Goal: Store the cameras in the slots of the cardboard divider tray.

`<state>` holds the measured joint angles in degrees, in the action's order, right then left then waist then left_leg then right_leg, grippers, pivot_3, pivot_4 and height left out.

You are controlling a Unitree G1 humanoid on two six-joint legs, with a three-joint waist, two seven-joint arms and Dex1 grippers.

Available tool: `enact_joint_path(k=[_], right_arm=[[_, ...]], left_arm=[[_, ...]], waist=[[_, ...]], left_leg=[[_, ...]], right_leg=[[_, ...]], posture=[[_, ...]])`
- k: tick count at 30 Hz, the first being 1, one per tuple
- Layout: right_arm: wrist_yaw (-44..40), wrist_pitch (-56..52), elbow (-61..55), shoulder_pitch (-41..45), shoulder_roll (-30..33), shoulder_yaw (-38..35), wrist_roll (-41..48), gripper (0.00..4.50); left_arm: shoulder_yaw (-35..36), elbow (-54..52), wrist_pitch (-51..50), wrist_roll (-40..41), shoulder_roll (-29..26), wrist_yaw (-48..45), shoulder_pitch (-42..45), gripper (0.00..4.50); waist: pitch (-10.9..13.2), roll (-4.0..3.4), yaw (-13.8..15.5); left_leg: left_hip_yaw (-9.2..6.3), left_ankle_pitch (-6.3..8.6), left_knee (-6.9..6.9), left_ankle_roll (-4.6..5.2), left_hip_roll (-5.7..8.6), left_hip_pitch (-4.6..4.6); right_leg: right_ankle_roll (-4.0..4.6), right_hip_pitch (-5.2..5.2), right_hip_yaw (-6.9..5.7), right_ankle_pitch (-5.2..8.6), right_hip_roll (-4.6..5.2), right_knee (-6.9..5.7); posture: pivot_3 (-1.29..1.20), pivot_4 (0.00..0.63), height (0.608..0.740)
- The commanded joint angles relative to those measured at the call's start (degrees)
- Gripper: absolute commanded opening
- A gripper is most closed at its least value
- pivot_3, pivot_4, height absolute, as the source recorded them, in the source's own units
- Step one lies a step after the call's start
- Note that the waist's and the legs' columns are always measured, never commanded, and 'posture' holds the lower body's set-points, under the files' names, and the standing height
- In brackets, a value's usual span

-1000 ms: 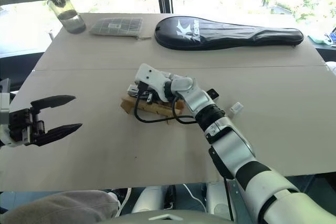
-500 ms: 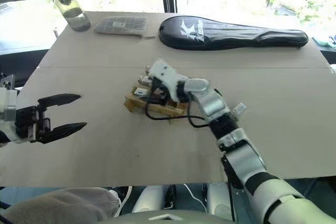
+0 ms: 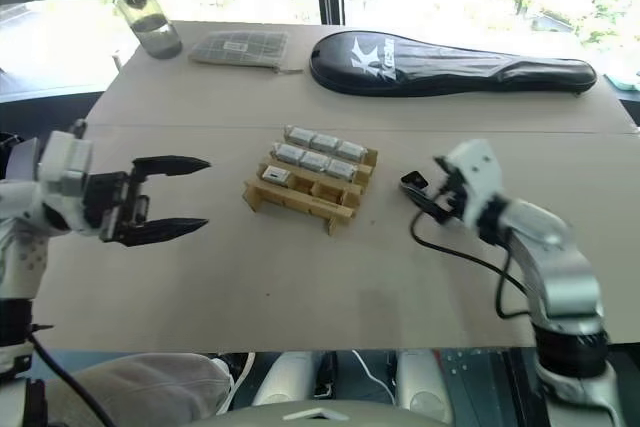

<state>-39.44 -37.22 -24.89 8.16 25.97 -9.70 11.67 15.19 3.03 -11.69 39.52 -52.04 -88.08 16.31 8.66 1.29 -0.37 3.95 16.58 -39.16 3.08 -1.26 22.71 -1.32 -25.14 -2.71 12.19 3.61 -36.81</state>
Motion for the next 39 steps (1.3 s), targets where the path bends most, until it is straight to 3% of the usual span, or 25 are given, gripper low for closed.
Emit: enact_joint_path(k=[1, 3, 11, 14, 19, 27, 39], right_arm=[[5.21, -0.18, -4.12, -3.90, 1.71, -4.41, -1.74, 4.02], [8.85, -1.88, -5.70, -5.10, 1.38, -5.18, -2.64, 4.02], [24.66, -15.84, -23.48, -9.00, -14.10, -0.59, -0.08, 4.02], [32.33, -20.91, -25.71, -7.99, -20.62, 1.16, -1.81, 4.02], [40.20, -27.40, -27.11, -3.90, -25.54, 3.56, -4.97, 4.02], [48.73, -39.48, -25.56, 7.87, -34.06, 2.28, -8.07, 4.02], [55.58, -53.72, -25.02, 15.92, -45.38, -3.57, -13.63, 4.02]], left_arm=[[-2.22, -0.34, -0.01, -0.55, 0.70, -1.71, 3.23, 4.50], [-2.88, 0.06, 0.15, -0.83, 0.87, -2.26, 4.17, 4.50], [-4.22, 1.27, 0.00, -1.53, 2.23, -2.95, 5.88, 4.50], [-4.54, 2.09, -0.22, -1.71, 2.30, -3.44, 6.90, 4.50], [-5.24, 3.57, -0.21, -2.41, 2.56, -4.39, 8.51, 4.50], [-6.55, 4.52, 0.14, -2.05, 2.07, -4.42, 9.58, 4.50], [-5.37, 3.79, -0.09, -2.27, 2.25, -4.31, 8.39, 4.50]], waist=[[0.00, 0.00, -0.31], [0.00, 0.00, -0.65], [0.00, -0.01, -0.37], [-0.02, 0.02, -0.32], [-0.02, 0.02, -0.31], [-0.01, 0.00, -0.49], [-0.01, -0.02, -0.54]], left_leg=[[0.04, 0.00, -0.01, 0.00, -0.01, -0.02], [0.12, -0.01, -0.01, 0.00, -0.07, -0.09], [0.18, -0.01, 0.01, -0.03, -0.51, -0.22], [0.23, -0.01, -0.04, -0.03, -0.47, -0.19], [0.23, -0.01, -0.08, -0.03, -0.32, -0.16], [0.20, -0.01, -0.06, -0.03, -0.32, -0.13], [0.16, -0.01, -0.03, -0.03, -0.27, 0.00]], right_leg=[[0.00, -0.01, 0.07, 0.00, -0.05, -0.02], [-0.01, -0.02, 0.20, 0.00, -0.17, -0.02], [0.03, -0.03, 0.44, 0.02, -0.71, -0.06], [0.03, -0.02, 0.46, 0.01, -0.65, -0.03], [0.03, -0.03, 0.48, 0.01, -0.52, -0.02], [0.04, -0.08, 0.46, 0.01, -0.55, -0.03], [0.04, -0.16, 0.42, 0.00, -0.51, -0.01]], posture=[[0.00, 0.150, 0.740], [0.00, 0.150, 0.740], [0.00, 0.150, 0.740], [0.00, 0.150, 0.740], [0.00, 0.150, 0.740], [0.00, 0.150, 0.740], [0.00, 0.150, 0.740]])
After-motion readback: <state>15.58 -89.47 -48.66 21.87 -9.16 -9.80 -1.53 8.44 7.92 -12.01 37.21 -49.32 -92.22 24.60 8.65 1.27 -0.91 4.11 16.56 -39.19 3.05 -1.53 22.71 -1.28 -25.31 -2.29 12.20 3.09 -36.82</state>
